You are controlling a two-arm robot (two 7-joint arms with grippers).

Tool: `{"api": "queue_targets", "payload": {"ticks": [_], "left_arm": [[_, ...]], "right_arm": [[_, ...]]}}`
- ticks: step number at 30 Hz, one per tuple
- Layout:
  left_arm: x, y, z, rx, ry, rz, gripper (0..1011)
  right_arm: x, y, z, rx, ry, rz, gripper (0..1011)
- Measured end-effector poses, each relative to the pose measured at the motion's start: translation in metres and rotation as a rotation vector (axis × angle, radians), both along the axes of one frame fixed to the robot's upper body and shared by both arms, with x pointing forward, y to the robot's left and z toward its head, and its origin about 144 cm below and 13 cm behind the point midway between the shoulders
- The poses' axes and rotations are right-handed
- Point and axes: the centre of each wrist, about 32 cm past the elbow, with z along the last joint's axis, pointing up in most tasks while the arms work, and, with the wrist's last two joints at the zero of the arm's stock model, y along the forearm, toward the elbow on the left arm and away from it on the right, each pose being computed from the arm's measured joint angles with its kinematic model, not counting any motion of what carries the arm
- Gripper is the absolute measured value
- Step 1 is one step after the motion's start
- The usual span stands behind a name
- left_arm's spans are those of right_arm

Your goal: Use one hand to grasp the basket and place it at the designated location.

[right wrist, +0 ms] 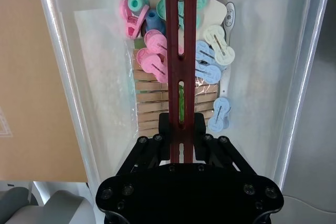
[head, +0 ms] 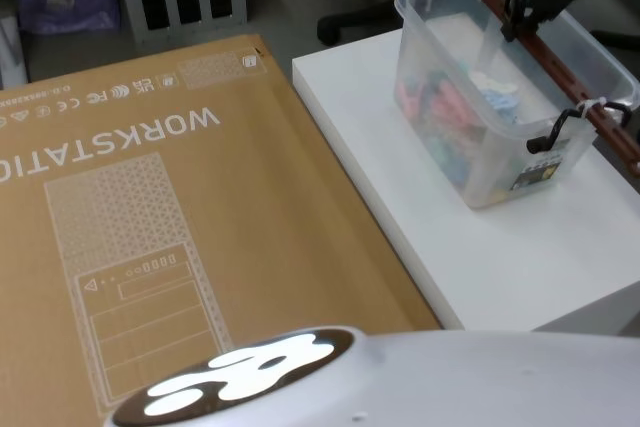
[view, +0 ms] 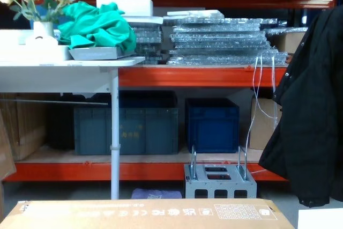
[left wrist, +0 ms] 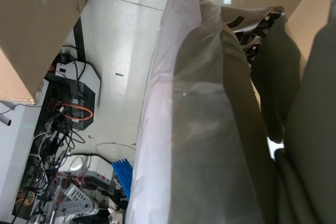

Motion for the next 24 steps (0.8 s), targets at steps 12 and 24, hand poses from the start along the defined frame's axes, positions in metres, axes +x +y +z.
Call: {"api": "queue_targets", "payload": {"ticks": [12,24], "left_arm": [[0.000,0.000,0.000,0.000,0.000,0.000,0],[0.000,0.000,0.000,0.000,0.000,0.000,0]], "right_arm": [[-0.006,0.003,0.016,-0.006,-0.030,0.041,234],[-0.018,0.025,0.052,-0.063,-0.069,0.134,234]]}}
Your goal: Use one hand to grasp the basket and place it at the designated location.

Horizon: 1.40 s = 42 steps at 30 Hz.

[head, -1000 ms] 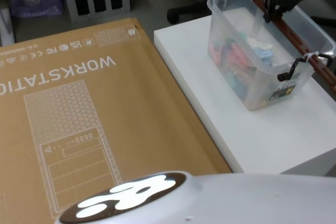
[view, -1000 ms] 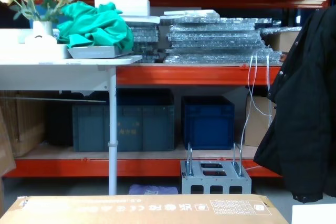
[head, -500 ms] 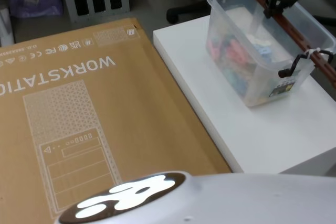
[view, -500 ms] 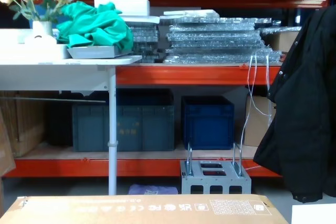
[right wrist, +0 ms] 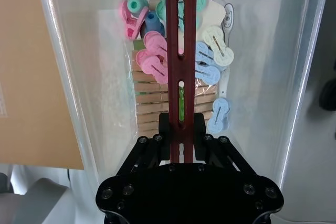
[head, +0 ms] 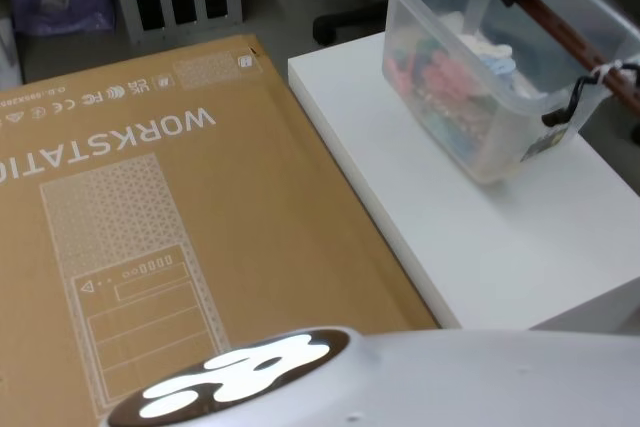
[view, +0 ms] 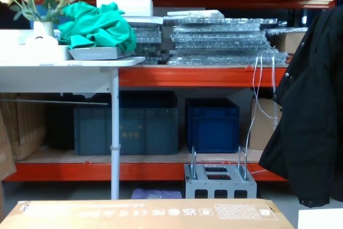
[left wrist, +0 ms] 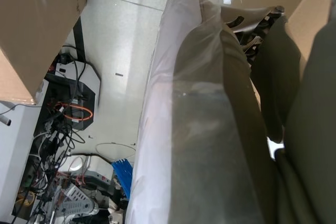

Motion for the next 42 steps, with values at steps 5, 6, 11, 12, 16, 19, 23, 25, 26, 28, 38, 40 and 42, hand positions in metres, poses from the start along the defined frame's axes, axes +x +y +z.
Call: {"api": "queue_targets", "payload": {"ticks": [5,6,11,12,16,19,23,25,26,28,38,40,42], "left_arm": [[0.000,0.000,0.000,0.000,0.000,0.000,0],[0.000,0.000,0.000,0.000,0.000,0.000,0],[0.000,0.000,0.000,0.000,0.000,0.000,0],[0.000,0.000,0.000,0.000,0.000,0.000,0],[0.000,0.000,0.000,0.000,0.000,0.000,0],[0.000,0.000,0.000,0.000,0.000,0.000,0],[0.000,0.000,0.000,0.000,0.000,0.000,0],[0.000,0.000,0.000,0.000,0.000,0.000,0],[0.000,0.000,0.000,0.000,0.000,0.000,0],[0.000,0.000,0.000,0.000,0.000,0.000,0],[0.000,0.000,0.000,0.000,0.000,0.000,0],[0.000,0.000,0.000,0.000,0.000,0.000,0],[0.000,0.000,0.000,0.000,0.000,0.000,0]], "right_arm": [[-0.005,0.010,0.014,-0.020,-0.020,0.047,234],[-0.006,0.011,0.016,-0.022,-0.023,0.056,233],[-0.007,0.015,0.030,-0.010,-0.033,0.114,234],[-0.007,0.016,0.032,-0.008,-0.034,0.123,234],[-0.006,0.021,0.043,-0.003,-0.041,0.184,234],[-0.006,0.027,0.049,-0.008,-0.047,0.225,234],[-0.007,0.036,0.054,-0.017,-0.054,0.274,234],[-0.007,0.043,0.058,-0.023,-0.059,0.308,234],[-0.007,0.043,0.058,-0.023,-0.059,0.308,234],[-0.008,0.052,0.062,-0.031,-0.065,0.357,234],[-0.010,0.081,0.069,-0.032,-0.044,0.550,233],[-0.011,0.090,0.069,-0.033,-0.034,0.610,234],[-0.013,0.100,0.069,-0.037,-0.031,0.657,234]]}}
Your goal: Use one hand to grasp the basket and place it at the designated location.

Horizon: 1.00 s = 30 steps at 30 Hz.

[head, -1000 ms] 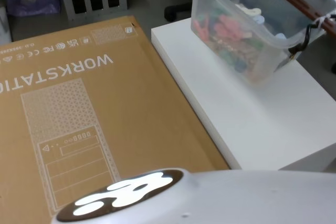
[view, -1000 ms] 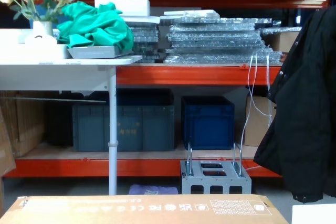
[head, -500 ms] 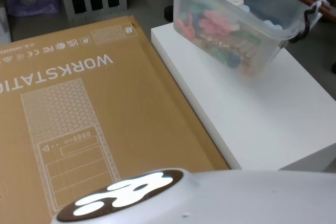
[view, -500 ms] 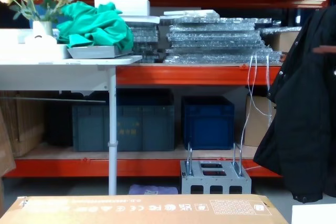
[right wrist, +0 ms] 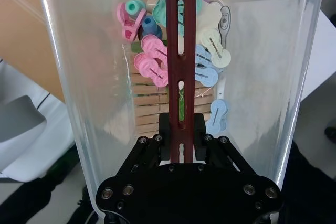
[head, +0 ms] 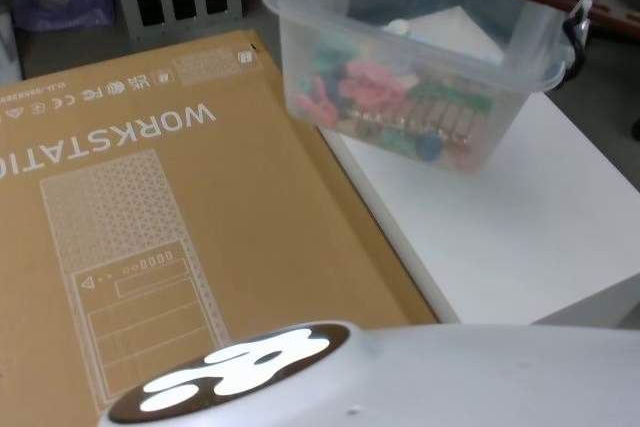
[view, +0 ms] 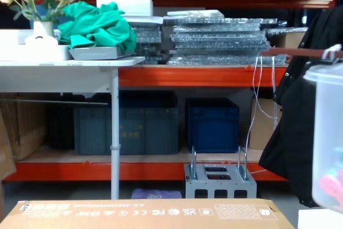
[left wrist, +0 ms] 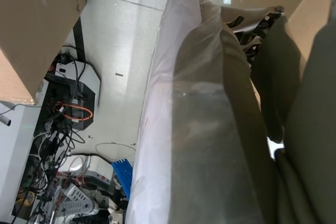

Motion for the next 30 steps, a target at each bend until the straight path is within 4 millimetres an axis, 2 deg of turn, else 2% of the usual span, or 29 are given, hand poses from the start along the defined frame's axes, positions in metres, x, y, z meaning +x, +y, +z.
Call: {"api": "queue_targets", "payload": {"ticks": [18,30], "left_arm": [[0.000,0.000,0.000,0.000,0.000,0.000,0],[0.000,0.000,0.000,0.000,0.000,0.000,0]], "right_arm": [[-0.046,0.084,-0.013,-0.080,-0.074,0.404,234],[-0.066,0.123,-0.029,-0.118,-0.100,0.590,233]]}}
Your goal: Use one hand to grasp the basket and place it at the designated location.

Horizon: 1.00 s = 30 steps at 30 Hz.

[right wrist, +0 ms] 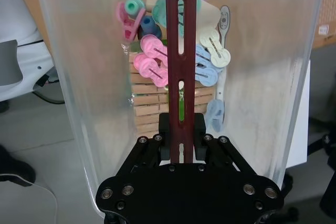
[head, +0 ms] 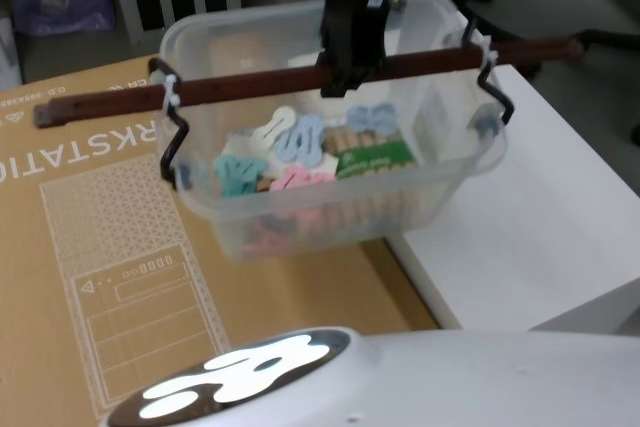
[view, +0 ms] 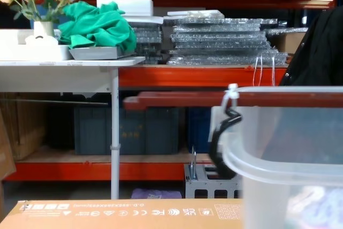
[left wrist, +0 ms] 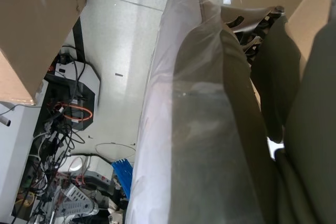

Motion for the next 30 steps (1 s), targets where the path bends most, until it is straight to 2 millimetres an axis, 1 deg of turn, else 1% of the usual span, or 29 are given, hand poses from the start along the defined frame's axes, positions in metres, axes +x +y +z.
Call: {"api": "queue_targets", "payload": {"ticks": [5,14,15,23,30], "left_arm": [[0.000,0.000,0.000,0.000,0.000,0.000,0],[0.000,0.000,0.000,0.000,0.000,0.000,0],[0.000,0.000,0.000,0.000,0.000,0.000,0],[0.000,0.000,0.000,0.000,0.000,0.000,0],[0.000,0.000,0.000,0.000,0.000,0.000,0]], "right_arm": [[-0.010,0.009,-0.007,0.014,-0.018,0.073,233],[-0.023,0.020,-0.017,0.048,-0.042,0.131,234],[-0.025,0.022,-0.021,0.058,-0.047,0.137,234],[-0.030,0.027,-0.031,0.081,-0.054,0.146,234],[-0.031,0.036,-0.044,0.087,-0.041,0.148,234]]}}
